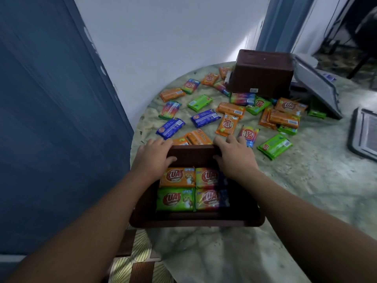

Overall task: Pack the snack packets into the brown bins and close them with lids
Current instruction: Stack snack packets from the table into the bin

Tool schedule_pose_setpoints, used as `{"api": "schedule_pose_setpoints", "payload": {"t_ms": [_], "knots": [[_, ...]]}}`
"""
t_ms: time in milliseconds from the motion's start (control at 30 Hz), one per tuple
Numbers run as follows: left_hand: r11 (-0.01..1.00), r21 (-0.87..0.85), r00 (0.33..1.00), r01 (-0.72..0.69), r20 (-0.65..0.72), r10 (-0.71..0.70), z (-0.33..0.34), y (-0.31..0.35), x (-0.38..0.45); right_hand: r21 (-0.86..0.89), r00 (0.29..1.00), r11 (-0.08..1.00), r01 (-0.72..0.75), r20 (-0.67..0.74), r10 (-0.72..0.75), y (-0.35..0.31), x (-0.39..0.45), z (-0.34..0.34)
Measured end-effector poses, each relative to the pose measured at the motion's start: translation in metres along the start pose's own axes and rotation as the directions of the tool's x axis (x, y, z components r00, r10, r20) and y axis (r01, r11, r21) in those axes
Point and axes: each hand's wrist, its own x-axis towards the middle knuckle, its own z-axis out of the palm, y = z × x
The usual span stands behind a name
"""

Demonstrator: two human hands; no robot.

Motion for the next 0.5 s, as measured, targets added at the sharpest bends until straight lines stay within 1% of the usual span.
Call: {"api": "schedule_pose_setpoints", "payload": {"t_ms": [300,500], "knots": [[0.999,0.032,0.999,-0.016,-0.040,0.017,0.0014,0.0009,-0.0011,0.002,1.000,1.000,0.000,0.000,0.000,-0.0005,-0.0008,0.0003],[0.996,0.085,0.998,-0.015,-0.059,0.020,0.0024,0.0034,-0.0061,0.007,1.000,1.000,0.020,-0.011,-0.020,0.0004,-0.0024,0.0016]]}}
